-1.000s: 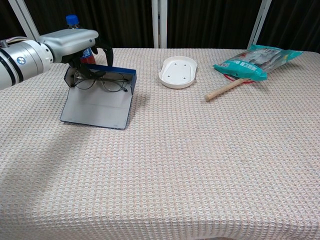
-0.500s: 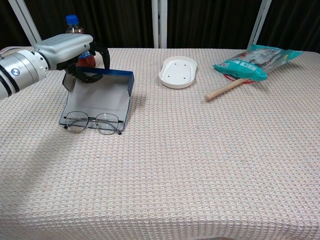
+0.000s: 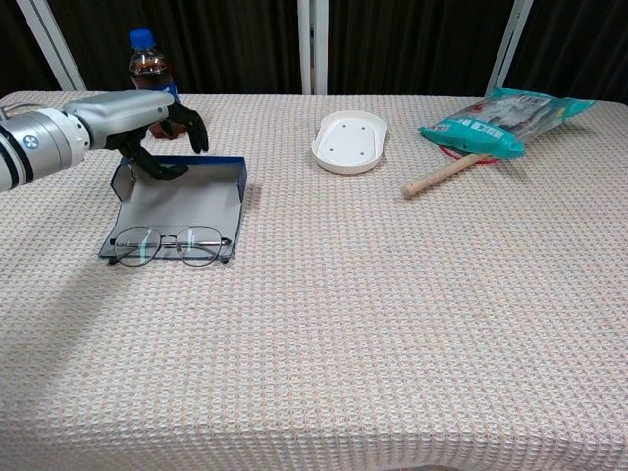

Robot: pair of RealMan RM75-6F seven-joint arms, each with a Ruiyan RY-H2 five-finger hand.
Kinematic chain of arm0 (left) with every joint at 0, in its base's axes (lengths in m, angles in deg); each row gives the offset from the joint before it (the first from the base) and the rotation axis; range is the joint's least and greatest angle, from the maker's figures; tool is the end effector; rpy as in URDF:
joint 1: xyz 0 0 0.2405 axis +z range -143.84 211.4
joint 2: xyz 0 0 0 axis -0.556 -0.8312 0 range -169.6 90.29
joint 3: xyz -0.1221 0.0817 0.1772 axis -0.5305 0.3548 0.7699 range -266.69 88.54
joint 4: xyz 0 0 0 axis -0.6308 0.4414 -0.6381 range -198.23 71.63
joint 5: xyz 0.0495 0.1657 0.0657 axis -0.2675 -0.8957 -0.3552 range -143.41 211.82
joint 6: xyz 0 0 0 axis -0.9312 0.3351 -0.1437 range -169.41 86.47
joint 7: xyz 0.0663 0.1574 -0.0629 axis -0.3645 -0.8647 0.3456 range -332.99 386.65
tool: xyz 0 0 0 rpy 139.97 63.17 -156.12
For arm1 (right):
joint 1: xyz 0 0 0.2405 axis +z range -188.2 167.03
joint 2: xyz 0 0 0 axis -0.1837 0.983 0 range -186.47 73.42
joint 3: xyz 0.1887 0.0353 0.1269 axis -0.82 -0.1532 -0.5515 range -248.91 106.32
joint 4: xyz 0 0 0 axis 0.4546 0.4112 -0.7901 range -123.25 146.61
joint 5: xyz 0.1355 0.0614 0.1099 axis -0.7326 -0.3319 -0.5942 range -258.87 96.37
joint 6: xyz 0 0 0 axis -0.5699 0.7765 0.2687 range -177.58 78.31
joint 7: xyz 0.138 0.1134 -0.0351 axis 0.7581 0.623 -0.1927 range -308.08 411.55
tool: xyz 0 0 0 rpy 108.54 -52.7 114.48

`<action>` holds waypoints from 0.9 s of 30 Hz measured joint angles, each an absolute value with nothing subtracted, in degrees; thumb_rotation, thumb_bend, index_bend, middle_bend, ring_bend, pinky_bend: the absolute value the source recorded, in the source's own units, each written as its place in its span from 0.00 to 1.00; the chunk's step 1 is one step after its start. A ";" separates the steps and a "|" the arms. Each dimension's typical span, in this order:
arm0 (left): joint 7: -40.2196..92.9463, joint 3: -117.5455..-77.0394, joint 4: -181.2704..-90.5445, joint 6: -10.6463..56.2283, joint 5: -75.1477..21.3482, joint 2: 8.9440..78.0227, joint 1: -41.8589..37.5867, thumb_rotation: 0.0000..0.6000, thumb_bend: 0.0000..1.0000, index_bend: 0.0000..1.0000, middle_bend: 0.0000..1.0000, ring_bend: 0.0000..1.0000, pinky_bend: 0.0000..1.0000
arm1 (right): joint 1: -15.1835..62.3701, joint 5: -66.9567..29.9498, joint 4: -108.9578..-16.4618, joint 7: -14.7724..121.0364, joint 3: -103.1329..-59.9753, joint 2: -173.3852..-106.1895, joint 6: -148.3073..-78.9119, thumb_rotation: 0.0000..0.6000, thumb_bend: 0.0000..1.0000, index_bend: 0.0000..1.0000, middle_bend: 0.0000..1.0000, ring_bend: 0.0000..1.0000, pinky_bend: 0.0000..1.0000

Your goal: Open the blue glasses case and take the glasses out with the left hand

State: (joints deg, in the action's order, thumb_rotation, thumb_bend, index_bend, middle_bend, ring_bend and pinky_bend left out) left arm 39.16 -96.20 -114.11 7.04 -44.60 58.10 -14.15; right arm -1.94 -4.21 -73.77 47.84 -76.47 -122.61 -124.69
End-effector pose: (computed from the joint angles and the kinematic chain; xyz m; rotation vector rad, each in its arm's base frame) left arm -0.1576 0.4134 -0.0194 -1.8809 -0.9656 -0.9562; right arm -0.3162 -0.2415 0.1637 1.3842 -0.9188 0.6972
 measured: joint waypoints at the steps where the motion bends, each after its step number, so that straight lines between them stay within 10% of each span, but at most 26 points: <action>1: 39.25 -96.20 -114.25 6.95 -44.58 57.96 -14.14 1.00 0.37 0.07 0.25 0.11 0.24 | -1.93 -4.21 -73.78 47.82 -76.49 -122.59 -124.71 1.00 0.51 0.00 0.00 0.00 0.00; 17: 39.31 -97.20 -121.67 11.29 -44.82 53.65 -12.29 1.00 0.16 0.13 0.20 0.09 0.22 | -1.82 -4.13 -74.11 47.72 -76.72 -122.38 -124.98 1.00 0.51 0.00 0.00 0.00 0.00; 27: 33.47 -94.87 -145.75 15.82 -43.60 39.54 -5.79 1.00 0.16 0.18 0.21 0.09 0.22 | -1.14 -3.65 -74.88 47.85 -77.61 -121.71 -125.46 1.00 0.51 0.00 0.00 0.00 0.00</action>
